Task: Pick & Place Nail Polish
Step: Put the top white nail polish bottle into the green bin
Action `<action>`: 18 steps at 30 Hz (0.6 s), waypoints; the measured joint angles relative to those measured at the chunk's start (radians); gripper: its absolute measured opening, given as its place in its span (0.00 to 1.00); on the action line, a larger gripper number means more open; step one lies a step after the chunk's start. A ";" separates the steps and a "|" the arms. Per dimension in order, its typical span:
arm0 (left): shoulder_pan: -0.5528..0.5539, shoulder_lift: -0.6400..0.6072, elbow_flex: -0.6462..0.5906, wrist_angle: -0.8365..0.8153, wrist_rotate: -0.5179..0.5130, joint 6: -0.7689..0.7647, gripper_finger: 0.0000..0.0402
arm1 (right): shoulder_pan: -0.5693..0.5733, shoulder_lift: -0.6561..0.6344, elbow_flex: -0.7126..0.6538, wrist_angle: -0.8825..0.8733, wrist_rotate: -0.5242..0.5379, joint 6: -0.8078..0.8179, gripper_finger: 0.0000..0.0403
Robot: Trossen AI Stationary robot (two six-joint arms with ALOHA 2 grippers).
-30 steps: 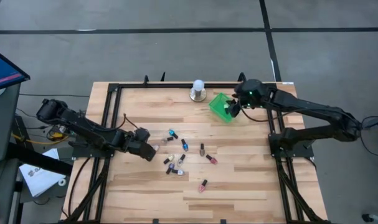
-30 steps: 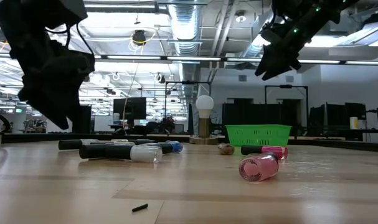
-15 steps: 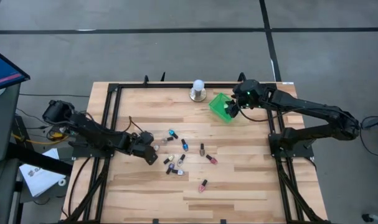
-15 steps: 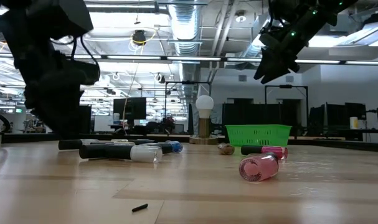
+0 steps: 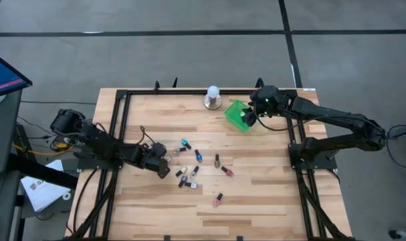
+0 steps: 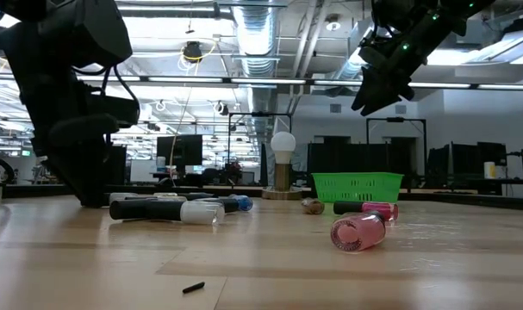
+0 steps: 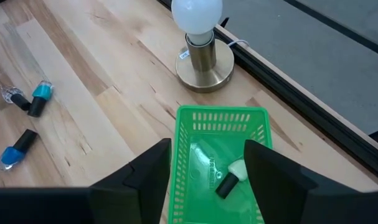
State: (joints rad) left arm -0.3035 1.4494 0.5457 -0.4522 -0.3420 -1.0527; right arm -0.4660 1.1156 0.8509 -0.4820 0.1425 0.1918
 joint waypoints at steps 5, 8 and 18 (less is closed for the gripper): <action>0.000 -0.003 -0.001 0.009 0.004 0.001 0.19 | 0.000 0.000 0.000 0.002 -0.005 -0.008 0.46; 0.003 -0.026 -0.003 0.015 0.001 0.001 0.11 | 0.000 0.000 0.000 0.013 -0.014 -0.008 0.45; 0.052 -0.192 -0.006 0.017 -0.024 0.000 0.11 | 0.060 0.000 0.000 0.117 -0.016 -0.008 0.42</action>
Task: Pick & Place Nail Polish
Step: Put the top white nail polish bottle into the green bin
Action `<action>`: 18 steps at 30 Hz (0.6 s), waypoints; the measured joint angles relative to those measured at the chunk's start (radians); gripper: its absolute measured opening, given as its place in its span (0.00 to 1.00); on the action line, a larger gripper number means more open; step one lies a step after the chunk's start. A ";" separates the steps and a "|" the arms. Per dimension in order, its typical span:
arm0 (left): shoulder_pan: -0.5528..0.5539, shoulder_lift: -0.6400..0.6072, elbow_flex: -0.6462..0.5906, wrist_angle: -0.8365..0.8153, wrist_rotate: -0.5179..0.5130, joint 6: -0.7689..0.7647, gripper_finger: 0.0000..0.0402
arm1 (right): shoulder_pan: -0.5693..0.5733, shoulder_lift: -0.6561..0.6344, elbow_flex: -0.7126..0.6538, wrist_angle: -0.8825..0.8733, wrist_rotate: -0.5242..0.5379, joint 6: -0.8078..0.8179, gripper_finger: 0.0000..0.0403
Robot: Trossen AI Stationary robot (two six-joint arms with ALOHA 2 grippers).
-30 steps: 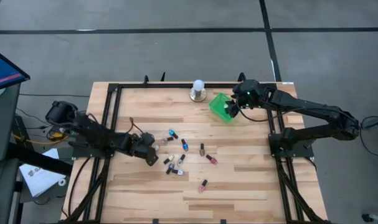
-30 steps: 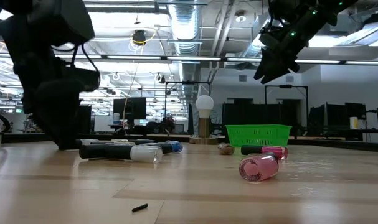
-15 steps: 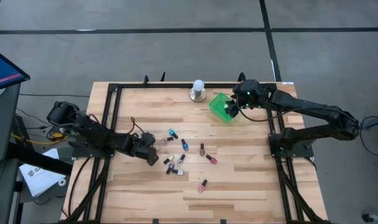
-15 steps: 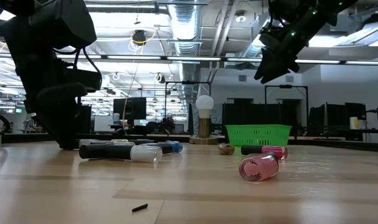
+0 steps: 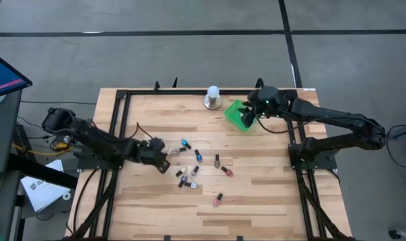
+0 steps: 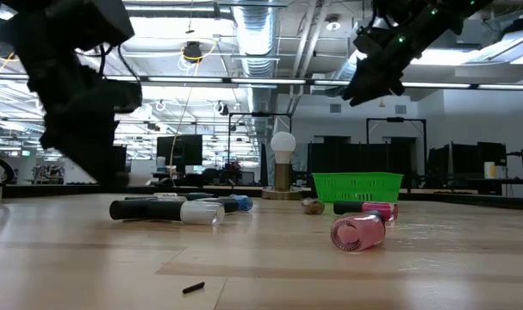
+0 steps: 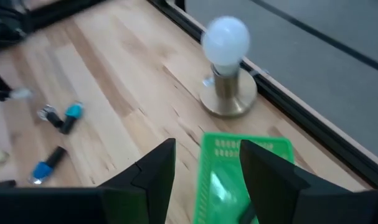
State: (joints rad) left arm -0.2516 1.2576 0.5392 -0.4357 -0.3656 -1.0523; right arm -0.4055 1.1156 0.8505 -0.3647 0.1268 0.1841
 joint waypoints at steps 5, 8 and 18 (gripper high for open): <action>0.036 -0.112 0.000 0.090 -0.060 0.042 0.11 | 0.052 0.000 0.000 0.127 -0.084 0.000 0.43; 0.079 -0.161 0.001 0.241 -0.072 0.128 0.11 | 0.080 0.002 0.000 0.231 -0.170 -0.011 0.44; 0.236 -0.187 0.003 0.790 0.129 0.337 0.11 | 0.168 0.003 0.000 0.479 -0.277 -0.184 0.58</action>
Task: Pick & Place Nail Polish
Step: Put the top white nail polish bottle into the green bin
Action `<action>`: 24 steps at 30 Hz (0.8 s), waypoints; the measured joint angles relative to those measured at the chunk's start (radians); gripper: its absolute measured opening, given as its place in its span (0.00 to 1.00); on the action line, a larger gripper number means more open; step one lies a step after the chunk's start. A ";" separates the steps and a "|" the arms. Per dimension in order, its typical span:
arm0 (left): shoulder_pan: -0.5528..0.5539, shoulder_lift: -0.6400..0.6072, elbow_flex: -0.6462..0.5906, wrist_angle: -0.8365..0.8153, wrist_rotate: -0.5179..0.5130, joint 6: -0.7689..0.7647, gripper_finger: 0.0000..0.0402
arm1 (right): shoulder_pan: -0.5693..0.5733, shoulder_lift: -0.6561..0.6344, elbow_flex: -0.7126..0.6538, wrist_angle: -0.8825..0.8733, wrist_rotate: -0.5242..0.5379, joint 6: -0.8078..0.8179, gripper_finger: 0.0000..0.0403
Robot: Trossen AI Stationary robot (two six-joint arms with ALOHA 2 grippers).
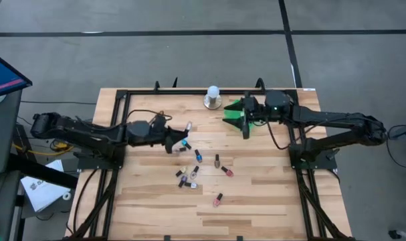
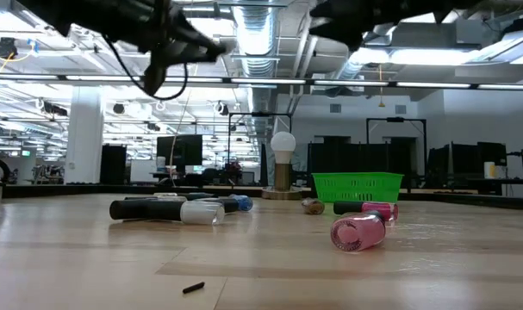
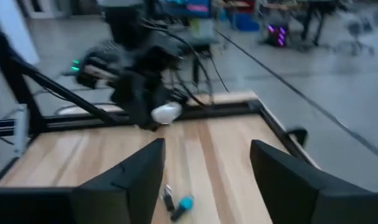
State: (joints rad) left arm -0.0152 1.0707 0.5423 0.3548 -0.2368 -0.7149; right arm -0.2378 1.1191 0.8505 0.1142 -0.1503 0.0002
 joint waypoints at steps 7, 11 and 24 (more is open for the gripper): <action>0.045 0.000 0.000 0.168 0.160 0.001 0.11 | 0.002 0.000 0.000 0.105 -0.081 0.000 0.66; 0.047 0.005 0.032 0.187 0.168 0.018 0.11 | 0.002 0.000 0.000 0.148 -0.090 0.005 0.66; 0.078 0.195 0.285 0.193 0.394 0.157 0.11 | 0.002 0.171 0.132 0.214 -0.309 0.091 0.66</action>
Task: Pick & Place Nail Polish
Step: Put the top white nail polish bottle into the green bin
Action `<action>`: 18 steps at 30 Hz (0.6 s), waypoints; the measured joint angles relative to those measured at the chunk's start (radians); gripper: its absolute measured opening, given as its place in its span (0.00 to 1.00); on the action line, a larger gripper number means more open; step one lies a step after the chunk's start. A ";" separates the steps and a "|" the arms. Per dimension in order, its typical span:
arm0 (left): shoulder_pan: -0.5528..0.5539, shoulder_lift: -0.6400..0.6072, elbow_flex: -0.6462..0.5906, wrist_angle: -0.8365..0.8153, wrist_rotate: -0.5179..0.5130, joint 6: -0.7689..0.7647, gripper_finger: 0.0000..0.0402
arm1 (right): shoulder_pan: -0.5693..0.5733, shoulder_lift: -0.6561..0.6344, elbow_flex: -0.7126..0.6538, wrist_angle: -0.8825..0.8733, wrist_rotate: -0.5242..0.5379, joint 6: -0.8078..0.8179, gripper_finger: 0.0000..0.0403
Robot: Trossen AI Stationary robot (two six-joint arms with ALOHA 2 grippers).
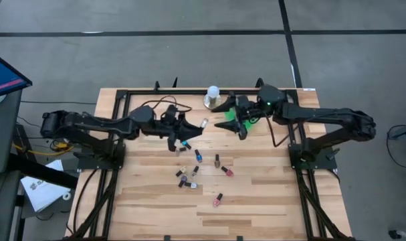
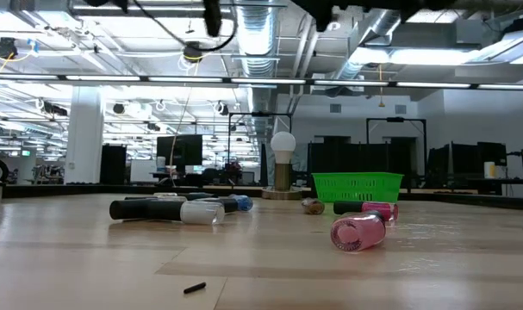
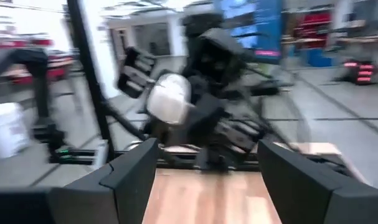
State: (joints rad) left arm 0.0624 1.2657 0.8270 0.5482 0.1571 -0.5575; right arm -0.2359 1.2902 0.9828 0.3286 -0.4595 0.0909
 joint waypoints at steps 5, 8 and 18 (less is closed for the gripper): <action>0.020 0.054 0.048 -0.004 0.066 0.000 0.11 | 0.013 0.071 0.089 -0.006 -0.119 0.013 0.66; 0.024 0.072 0.061 0.002 0.080 0.000 0.11 | 0.014 0.100 0.124 -0.005 -0.173 0.026 0.66; 0.024 0.075 0.059 0.001 0.085 0.000 0.11 | 0.015 0.124 0.150 -0.014 -0.202 0.007 0.61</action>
State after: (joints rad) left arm 0.0860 1.3411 0.8864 0.5488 0.2417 -0.5571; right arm -0.2207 1.4143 1.1324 0.3151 -0.6617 0.0978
